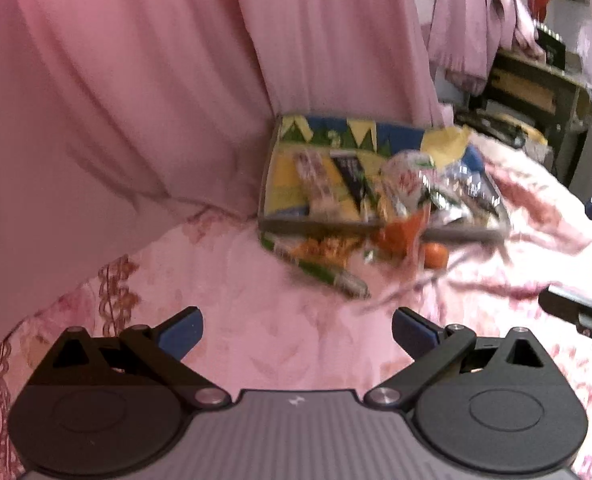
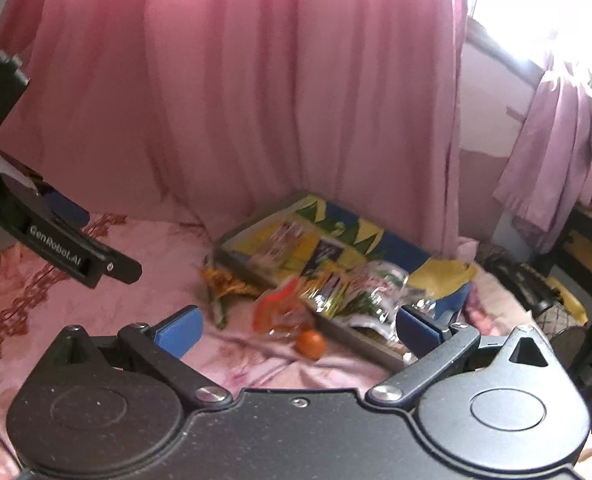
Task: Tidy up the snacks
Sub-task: 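Withdraw both tools from the tray toward the green stick and mandarin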
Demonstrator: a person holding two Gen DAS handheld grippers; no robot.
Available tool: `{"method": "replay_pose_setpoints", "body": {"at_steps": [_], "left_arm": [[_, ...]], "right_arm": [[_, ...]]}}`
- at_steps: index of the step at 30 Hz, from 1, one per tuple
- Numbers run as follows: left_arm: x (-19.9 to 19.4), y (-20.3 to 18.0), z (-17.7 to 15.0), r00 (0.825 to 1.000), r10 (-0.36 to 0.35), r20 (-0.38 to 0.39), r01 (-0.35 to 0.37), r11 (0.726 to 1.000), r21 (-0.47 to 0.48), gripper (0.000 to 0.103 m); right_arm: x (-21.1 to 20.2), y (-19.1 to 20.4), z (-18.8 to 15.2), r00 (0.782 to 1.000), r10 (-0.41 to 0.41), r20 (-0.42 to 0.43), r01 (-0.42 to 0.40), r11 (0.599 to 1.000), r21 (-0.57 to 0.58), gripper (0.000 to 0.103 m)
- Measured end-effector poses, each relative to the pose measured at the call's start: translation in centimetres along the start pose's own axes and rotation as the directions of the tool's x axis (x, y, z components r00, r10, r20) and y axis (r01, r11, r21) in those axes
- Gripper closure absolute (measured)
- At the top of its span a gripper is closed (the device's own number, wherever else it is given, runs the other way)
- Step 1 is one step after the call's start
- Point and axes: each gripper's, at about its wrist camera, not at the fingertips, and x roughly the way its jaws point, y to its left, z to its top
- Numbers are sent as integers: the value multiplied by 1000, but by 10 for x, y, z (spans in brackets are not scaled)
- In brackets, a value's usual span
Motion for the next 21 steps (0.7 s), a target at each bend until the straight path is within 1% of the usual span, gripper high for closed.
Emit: {"method": "replay_pose_setpoints", "body": {"at_steps": [5,11,17,21], "left_arm": [[-2,0,-18,999,-2,-49,4,1000,27,0],[4,-1,-32,993,0,-122,6,999,53,0],[9,-2,-37,988,-2,-152,10,999,53,0],[12,-2,-37,987,0,-161,9,999,52,0]], "right_arm": [[-2,7,-11,999,21,-45,-21,1000,11,1],[2,16,-30,991,44,-126,-39,998,43,1],[5,24,-41,981,75,-179,-68,997,42,1],[8,25,-44,977,82,-195,-74,996,45,1]]}}
